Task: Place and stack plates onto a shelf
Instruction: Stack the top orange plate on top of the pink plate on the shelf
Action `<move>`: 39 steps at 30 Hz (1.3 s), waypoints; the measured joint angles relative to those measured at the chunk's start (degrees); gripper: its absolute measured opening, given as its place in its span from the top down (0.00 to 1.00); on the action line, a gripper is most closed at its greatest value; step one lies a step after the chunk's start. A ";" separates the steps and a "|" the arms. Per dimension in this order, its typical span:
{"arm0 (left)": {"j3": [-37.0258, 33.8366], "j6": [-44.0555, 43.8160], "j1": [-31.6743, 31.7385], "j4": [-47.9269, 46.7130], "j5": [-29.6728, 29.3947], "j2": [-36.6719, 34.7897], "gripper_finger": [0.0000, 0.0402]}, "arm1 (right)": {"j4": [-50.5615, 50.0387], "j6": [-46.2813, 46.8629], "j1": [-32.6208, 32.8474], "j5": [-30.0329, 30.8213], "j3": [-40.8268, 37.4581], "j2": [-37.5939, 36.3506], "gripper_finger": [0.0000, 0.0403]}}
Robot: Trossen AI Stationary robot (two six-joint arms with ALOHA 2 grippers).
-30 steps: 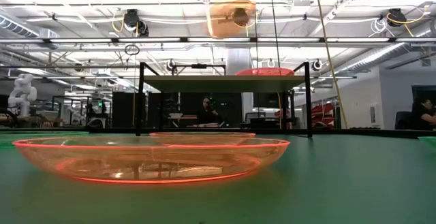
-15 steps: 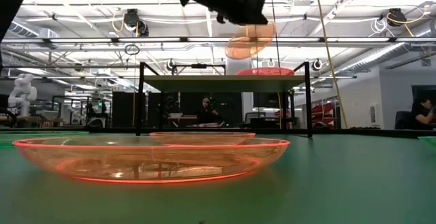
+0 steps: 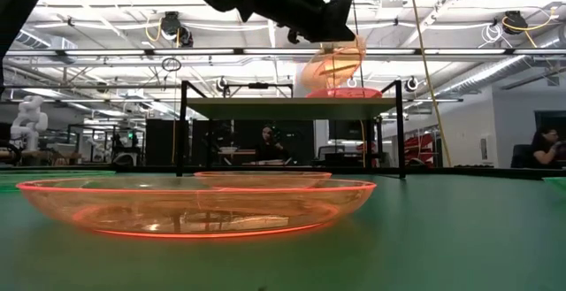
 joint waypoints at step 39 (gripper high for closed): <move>0.00 0.02 0.00 -1.22 0.02 -0.06 0.94 | 0.12 0.14 0.00 -0.02 0.00 0.00 0.61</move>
